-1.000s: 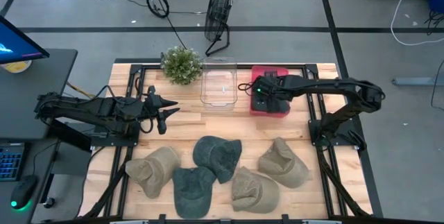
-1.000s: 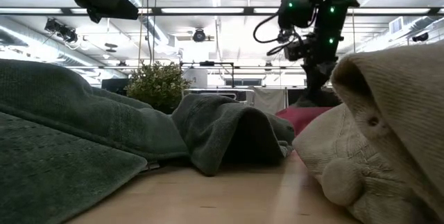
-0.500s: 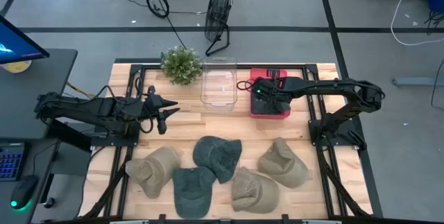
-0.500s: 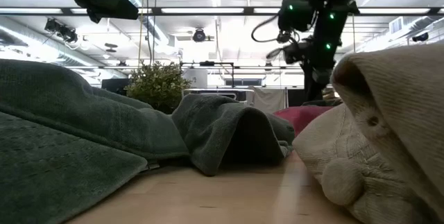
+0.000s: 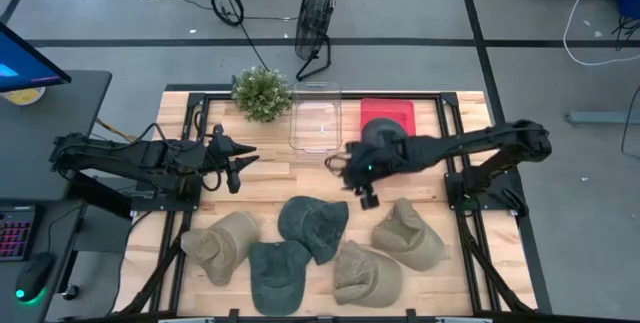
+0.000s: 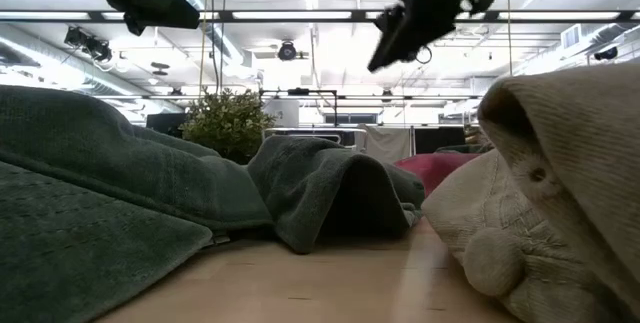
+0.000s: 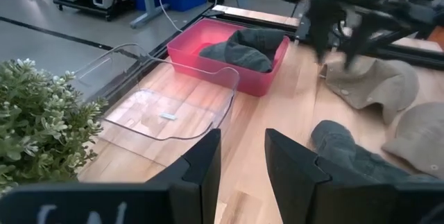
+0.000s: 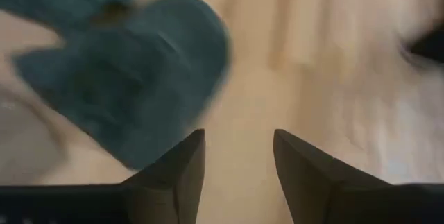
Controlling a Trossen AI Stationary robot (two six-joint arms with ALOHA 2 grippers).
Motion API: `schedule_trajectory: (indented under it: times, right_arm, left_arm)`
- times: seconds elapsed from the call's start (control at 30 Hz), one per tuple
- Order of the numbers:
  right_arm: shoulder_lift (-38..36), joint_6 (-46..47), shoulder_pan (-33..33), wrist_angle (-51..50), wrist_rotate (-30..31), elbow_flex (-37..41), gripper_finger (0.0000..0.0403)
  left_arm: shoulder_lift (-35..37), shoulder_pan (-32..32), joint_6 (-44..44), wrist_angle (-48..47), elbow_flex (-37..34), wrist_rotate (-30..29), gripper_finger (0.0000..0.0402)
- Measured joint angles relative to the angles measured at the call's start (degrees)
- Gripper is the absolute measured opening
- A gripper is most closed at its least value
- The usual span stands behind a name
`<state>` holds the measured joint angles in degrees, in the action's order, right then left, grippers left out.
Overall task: Pick & Place hat
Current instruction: Put the top gray cap into the red bin
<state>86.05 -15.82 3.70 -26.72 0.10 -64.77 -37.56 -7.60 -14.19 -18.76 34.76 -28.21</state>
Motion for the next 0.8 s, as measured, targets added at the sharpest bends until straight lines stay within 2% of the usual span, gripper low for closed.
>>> schedule_trajectory:
  times: [0.13, 0.27, 0.5, 0.7, 0.8]
  right_arm:
    - [2.6, 0.3, 3.5, 6.3, -0.5, 0.0, 0.0176]
    - [7.5, 0.4, 5.3, 10.2, -1.6, 0.0, 0.0176]
    - [16.3, 1.8, 5.5, 18.6, -1.5, 0.0, 0.0176]
    - [22.3, 3.0, 5.4, 19.6, -5.0, 0.0, 0.0176]
    - [25.1, 2.8, 5.4, 22.0, -3.7, 0.0, 0.0176]
  left_arm:
    - [-0.4, -0.5, -4.6, 0.1, 0.0, 4.2, 0.0117]
    - [-4.5, -2.3, -7.7, 0.6, 0.1, 7.5, 0.0117]
    - [-16.7, -7.8, -10.4, 2.0, 0.0, 8.2, 0.0117]
    - [-21.8, -13.8, -17.4, 4.0, 0.0, 8.2, 0.0117]
    - [-23.8, -15.5, -18.3, 5.4, 0.0, 7.0, 0.0117]
